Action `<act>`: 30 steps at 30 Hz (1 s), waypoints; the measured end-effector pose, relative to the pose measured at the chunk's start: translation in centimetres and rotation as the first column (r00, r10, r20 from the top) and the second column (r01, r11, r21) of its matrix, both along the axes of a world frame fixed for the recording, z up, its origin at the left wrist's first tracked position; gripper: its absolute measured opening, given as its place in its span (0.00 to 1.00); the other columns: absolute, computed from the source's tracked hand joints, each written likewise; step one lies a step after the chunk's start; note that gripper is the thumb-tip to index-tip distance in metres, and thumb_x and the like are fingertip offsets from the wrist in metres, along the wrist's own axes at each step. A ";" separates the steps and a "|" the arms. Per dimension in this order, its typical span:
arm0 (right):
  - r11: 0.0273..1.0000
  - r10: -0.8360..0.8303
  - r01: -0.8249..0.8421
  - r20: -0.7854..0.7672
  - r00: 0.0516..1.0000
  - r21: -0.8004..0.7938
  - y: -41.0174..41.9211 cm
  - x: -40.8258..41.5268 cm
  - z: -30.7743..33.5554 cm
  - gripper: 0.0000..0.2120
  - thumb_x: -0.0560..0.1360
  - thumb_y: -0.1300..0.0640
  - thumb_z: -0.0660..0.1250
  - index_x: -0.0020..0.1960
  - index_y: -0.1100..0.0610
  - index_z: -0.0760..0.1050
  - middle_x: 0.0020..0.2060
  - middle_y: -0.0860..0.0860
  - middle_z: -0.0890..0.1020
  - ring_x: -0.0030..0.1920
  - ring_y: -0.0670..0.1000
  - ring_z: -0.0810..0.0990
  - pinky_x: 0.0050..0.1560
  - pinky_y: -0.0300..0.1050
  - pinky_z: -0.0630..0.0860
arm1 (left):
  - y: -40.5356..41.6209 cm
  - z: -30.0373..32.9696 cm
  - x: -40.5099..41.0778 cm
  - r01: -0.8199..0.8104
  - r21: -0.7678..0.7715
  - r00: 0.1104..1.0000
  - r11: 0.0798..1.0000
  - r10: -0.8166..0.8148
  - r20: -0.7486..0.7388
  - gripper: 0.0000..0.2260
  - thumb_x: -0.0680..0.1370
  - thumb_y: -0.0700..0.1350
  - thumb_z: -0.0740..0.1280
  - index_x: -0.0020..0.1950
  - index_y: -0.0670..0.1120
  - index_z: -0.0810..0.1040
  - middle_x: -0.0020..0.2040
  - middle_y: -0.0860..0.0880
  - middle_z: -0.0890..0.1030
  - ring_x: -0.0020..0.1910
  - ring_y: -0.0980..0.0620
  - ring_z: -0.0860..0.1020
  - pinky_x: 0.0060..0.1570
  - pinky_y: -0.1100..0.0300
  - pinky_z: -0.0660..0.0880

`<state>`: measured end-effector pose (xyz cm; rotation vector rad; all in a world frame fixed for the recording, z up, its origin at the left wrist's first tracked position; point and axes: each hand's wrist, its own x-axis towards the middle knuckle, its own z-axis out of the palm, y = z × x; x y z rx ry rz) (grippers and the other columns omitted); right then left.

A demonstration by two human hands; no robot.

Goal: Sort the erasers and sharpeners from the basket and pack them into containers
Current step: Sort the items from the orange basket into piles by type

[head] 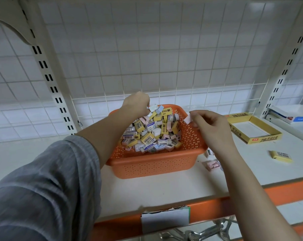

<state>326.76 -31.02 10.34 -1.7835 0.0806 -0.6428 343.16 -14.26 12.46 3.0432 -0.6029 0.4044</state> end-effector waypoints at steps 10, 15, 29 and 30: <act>0.991 -0.077 0.079 -0.018 0.997 0.107 -0.9 -0.2 -0.5 0.11 0.74 0.59 0.64 0.37 0.48 0.80 0.34 0.45 0.82 0.42 0.50 0.81 0.46 0.49 0.78 | 1.3 1.8 -5.1 0.099 -0.407 0.995 0.908 -0.097 0.026 0.06 0.76 0.48 0.67 0.50 0.49 0.81 0.45 0.49 0.82 0.36 0.52 0.80 0.37 0.55 0.78; 0.966 -0.067 0.071 -0.025 0.997 0.247 -3.3 -0.7 -0.7 0.08 0.76 0.62 0.61 0.43 0.56 0.78 0.37 0.51 0.78 0.40 0.52 0.82 0.42 0.42 0.81 | 0.2 1.8 -10.4 0.171 -0.658 0.984 0.734 -0.162 0.076 0.04 0.75 0.45 0.67 0.45 0.49 0.81 0.36 0.56 0.80 0.32 0.61 0.78 0.35 0.62 0.76; 0.815 0.156 -0.330 -0.368 0.917 -0.476 -14.6 -0.1 -5.2 0.09 0.70 0.61 0.72 0.50 0.53 0.81 0.46 0.46 0.83 0.40 0.39 0.79 0.50 0.30 0.72 | -10.1 -4.3 -22.2 0.106 -0.791 0.994 0.602 -0.034 0.107 0.16 0.73 0.44 0.71 0.61 0.50 0.79 0.50 0.59 0.80 0.46 0.68 0.75 0.46 0.79 0.69; 0.771 0.178 -0.371 -0.385 0.906 -0.518 -14.6 0.2 -5.3 0.11 0.71 0.61 0.71 0.53 0.54 0.80 0.50 0.47 0.83 0.42 0.41 0.78 0.44 0.23 0.69 | -10.5 -4.8 -22.7 0.094 -0.784 0.995 0.613 -0.026 0.099 0.16 0.73 0.43 0.71 0.61 0.49 0.79 0.52 0.58 0.80 0.48 0.67 0.74 0.47 0.80 0.68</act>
